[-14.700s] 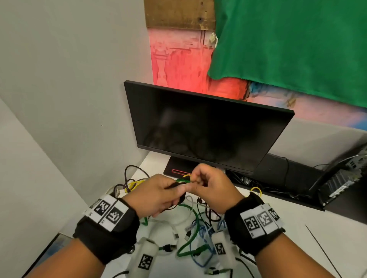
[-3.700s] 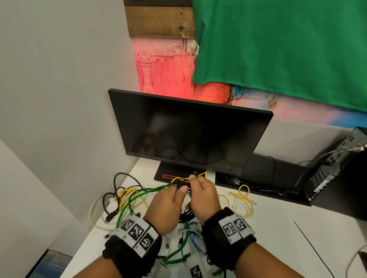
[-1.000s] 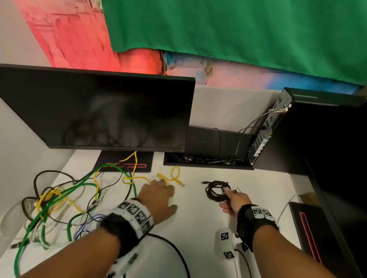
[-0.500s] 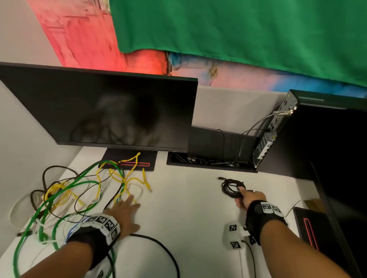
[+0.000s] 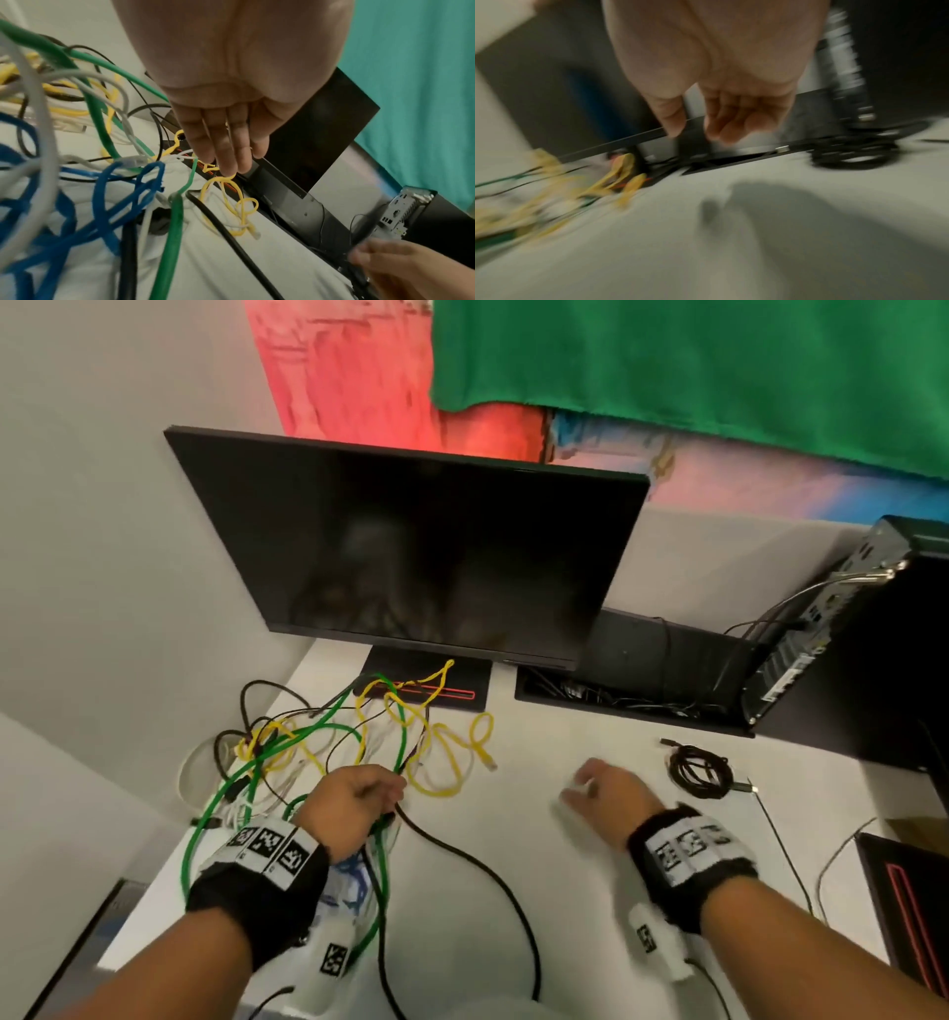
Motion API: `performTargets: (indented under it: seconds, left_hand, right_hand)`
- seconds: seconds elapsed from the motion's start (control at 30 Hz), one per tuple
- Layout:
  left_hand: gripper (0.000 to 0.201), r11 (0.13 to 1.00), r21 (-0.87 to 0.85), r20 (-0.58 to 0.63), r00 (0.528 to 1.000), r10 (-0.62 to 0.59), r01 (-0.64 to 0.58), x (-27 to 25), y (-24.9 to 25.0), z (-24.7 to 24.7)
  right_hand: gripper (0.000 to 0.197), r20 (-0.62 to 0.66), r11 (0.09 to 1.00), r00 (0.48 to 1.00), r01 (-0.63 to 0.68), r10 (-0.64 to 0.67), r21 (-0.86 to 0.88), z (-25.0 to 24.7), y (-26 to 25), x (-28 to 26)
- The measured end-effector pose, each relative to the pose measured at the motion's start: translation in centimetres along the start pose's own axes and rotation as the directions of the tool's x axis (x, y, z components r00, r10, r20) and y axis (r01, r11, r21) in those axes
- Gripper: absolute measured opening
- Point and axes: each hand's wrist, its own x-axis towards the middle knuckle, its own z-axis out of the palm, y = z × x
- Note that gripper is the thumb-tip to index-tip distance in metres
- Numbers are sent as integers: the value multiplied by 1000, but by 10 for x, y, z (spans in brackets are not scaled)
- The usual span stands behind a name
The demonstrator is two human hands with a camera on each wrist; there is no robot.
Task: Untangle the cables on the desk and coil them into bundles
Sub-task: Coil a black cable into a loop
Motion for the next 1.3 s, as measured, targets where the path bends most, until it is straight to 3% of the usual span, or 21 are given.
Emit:
performTargets:
  seconds: [0.1, 0.17, 0.27, 0.4, 0.53, 0.63, 0.7, 0.77, 0.83, 0.93, 1.03, 1.13, 1.2, 1.3]
  left_hand:
    - [29, 998, -51, -21, 999, -26, 25, -6, -1, -7]
    - [28, 999, -47, -2, 1000, -24, 24, -9, -6, -13]
    - [32, 996, 77, 60, 997, 38, -42, -12, -14, -20]
    - [52, 917, 294, 180, 958, 224, -270, -10, -17, -27]
    - [13, 878, 349, 44, 941, 334, -328, 6, -2, -38]
    - [24, 909, 251, -56, 933, 357, -333, 17, 12, -57]
    - [19, 897, 228, -61, 914, 402, -379, 19, 25, -63]
    - [7, 868, 265, -34, 896, 443, -419, 20, 41, -63]
    - [3, 844, 300, 14, 887, 462, -444, 18, 62, -61]
    - [12, 767, 380, 124, 850, 512, -517, 13, 88, -52]
    - [16, 701, 432, 184, 816, 548, -568, 13, 102, -37]
    - [9, 787, 283, 163, 836, 523, -548, 22, 96, -32]
    - [19, 830, 225, 128, 860, 494, -510, 31, 78, -35]
    - [21, 814, 413, 138, 912, 387, -408, 49, 41, -47]
  right_hand:
    - [53, 192, 962, 956, 247, -222, -116, 58, -56, -15]
    - [59, 240, 960, 942, 263, -234, -97, 85, -86, -21]
    - [28, 257, 959, 929, 282, -267, -25, 100, -115, -31]
    - [15, 163, 865, 850, 482, -500, 140, 73, -144, -52]
    - [14, 36, 733, 768, 595, -640, 331, 15, -164, -80]
    - [10, -74, 630, 739, 618, -670, 470, -27, -160, -95]
    - [12, -172, 571, 741, 624, -649, 534, -49, -150, -100]
    - [26, -213, 586, 774, 601, -597, 544, -60, -140, -99]
    - [39, -235, 697, 807, 588, -542, 411, -64, -130, -92]
    - [24, -278, 848, 826, 526, -490, 66, -72, -129, -84]
    - [40, -200, 829, 807, 557, -556, -60, -72, -157, -84]
    - [31, -164, 819, 803, 569, -573, -70, -62, -185, -82]
    - [32, -259, 755, 762, 639, -594, 148, -66, -186, -82]
    - [26, -477, 446, 647, 759, -595, 474, -90, -180, -94]
